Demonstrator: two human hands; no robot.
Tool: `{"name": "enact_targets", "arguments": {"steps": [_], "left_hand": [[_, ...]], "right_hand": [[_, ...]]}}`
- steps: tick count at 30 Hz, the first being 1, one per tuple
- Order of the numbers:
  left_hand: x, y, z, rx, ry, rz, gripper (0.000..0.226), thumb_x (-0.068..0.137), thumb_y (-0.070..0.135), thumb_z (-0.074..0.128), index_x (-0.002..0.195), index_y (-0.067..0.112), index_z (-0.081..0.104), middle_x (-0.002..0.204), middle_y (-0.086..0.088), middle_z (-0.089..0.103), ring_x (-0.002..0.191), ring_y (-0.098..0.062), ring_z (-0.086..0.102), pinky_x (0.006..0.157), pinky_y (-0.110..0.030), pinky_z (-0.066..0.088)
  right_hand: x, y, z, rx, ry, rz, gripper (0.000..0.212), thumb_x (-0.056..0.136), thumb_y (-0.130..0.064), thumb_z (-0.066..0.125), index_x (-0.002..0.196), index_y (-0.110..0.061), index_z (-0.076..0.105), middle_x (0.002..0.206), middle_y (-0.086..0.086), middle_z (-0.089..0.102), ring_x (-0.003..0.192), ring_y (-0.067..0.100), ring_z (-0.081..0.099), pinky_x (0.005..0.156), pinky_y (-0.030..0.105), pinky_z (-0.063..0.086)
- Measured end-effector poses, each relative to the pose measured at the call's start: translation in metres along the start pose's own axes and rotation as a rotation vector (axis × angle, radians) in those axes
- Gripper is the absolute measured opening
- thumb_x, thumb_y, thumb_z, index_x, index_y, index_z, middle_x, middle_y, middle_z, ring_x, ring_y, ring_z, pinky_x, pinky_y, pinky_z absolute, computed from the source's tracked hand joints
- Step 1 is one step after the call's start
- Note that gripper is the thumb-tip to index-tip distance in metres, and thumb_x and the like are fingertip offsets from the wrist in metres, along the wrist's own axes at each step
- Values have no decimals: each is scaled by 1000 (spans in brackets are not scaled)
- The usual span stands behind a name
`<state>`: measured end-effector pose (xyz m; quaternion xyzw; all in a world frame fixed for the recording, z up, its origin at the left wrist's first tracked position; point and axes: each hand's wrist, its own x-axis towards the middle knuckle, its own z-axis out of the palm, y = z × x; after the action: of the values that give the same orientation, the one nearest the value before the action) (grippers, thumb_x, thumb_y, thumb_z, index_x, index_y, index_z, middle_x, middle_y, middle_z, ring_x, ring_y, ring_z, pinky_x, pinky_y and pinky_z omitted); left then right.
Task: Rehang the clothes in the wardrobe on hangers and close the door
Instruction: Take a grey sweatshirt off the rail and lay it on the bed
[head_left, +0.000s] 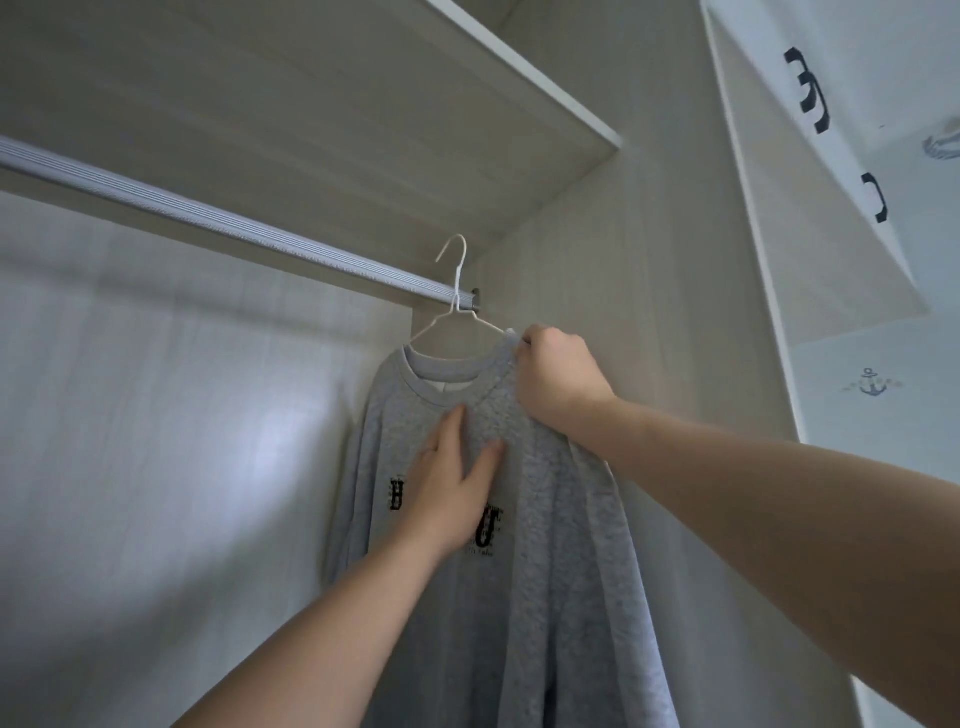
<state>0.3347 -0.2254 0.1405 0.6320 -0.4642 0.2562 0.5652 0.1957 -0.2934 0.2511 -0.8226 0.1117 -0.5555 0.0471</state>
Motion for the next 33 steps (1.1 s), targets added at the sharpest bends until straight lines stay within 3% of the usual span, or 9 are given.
{"name": "enact_targets", "arguments": {"steps": [2,7,11,14,17,19,23,26,33], "left_hand": [[-7,8,-5,84,55,14,94,79,82,32,158,33,15,166,5,16,152,-18,16,123,-43,18],[-25,35,-12,327,305,29,75,93,70,25,157,33,14,167,6,8,152,-22,6,121,-49,10],[-38,67,-8,421,433,34,73,96,63,23,158,27,11,167,1,7,153,-23,3,121,-44,1],[-49,95,3,407,483,58,67,100,55,30,157,22,18,166,-5,15,151,-26,10,123,-49,7],[-65,127,23,407,516,123,60,98,49,31,149,17,37,155,-8,39,144,-29,28,119,-49,20],[-78,153,42,404,514,145,51,98,45,33,139,19,48,142,-8,51,133,-31,39,111,-49,29],[-104,210,88,412,463,178,41,99,43,31,119,20,57,121,-7,62,110,-32,50,91,-45,34],[-126,251,129,398,415,237,37,99,39,30,105,17,59,108,-9,64,97,-35,54,81,-44,36],[-191,336,259,191,212,355,16,101,16,45,98,7,58,99,-14,62,87,-38,54,76,-43,35]], "right_hand": [[-16,4,-15,27,11,-43,24,97,-21,42,74,-15,42,83,11,53,76,35,48,65,33,34],[-61,23,-69,61,46,-152,28,100,-25,43,86,-7,58,82,10,62,79,34,55,66,38,41],[-96,44,-122,35,78,-227,26,101,-26,45,85,-15,62,74,0,60,71,23,49,60,30,25],[-123,66,-163,22,70,-253,25,101,-27,46,82,-16,59,71,-4,60,70,20,51,60,30,28],[-150,94,-209,-5,73,-247,21,101,-28,47,89,-19,62,73,-12,60,67,6,48,61,15,34],[-167,117,-243,-27,71,-227,18,101,-27,48,94,-21,64,75,-13,60,68,5,48,60,14,33],[-205,170,-310,-91,90,-175,16,100,-24,50,99,-18,64,77,2,66,76,26,59,62,31,32],[-240,211,-362,-185,108,-141,14,99,-27,50,99,-20,63,72,1,61,74,29,60,57,28,34],[-336,291,-486,-383,105,-25,11,98,-26,54,100,-22,63,70,-1,61,66,24,58,59,28,38]]}}
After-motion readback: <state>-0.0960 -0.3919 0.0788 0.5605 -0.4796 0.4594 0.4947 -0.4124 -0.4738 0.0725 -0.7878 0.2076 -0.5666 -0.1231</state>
